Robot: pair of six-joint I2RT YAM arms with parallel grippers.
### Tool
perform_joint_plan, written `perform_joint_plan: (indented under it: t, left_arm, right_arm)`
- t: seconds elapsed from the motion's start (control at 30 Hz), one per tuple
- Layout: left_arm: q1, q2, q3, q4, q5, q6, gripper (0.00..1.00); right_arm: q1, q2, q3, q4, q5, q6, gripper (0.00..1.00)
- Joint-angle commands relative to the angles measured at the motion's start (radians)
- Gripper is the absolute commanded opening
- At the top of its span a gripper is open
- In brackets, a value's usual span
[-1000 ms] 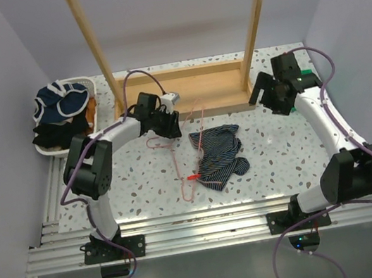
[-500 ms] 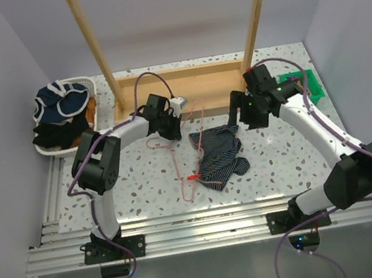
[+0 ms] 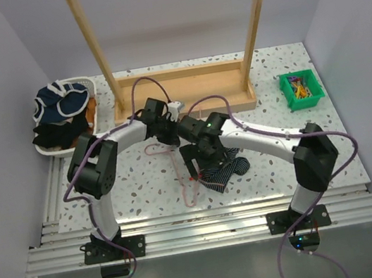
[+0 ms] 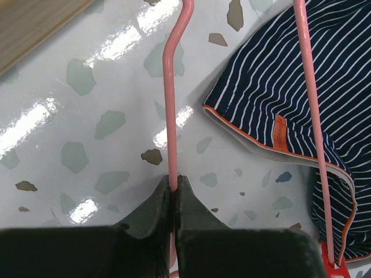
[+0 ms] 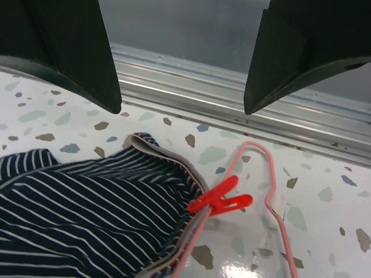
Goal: Remove the underwear clipped to the hanger
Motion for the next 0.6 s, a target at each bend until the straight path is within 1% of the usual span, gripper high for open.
perform_joint_plan:
  t: [0.0, 0.03, 0.17, 0.47, 0.57]
  left_arm:
    - [0.001, -0.057, -0.016, 0.007, 0.006, -0.031, 0.0]
    - [0.003, -0.06, -0.016, 0.01, 0.009, -0.038, 0.0]
    - [0.003, -0.074, -0.016, 0.02, 0.02, -0.058, 0.0]
    - [0.001, -0.081, -0.015, 0.057, 0.052, -0.092, 0.0]
    - [-0.002, -0.081, -0.01, 0.062, 0.062, -0.098, 0.0]
  right_arm:
    - [0.06, 0.071, 0.121, -0.033, 0.085, 0.062, 0.9]
    - [0.073, 0.117, 0.138, -0.041, 0.094, 0.059, 0.91]
    - [0.11, 0.189, 0.185, -0.064, 0.112, 0.055, 0.92]
    - [0.111, 0.258, 0.191, -0.076, 0.161, 0.054, 0.93]
    - [0.113, 0.278, 0.198, -0.076, 0.158, 0.057, 0.91]
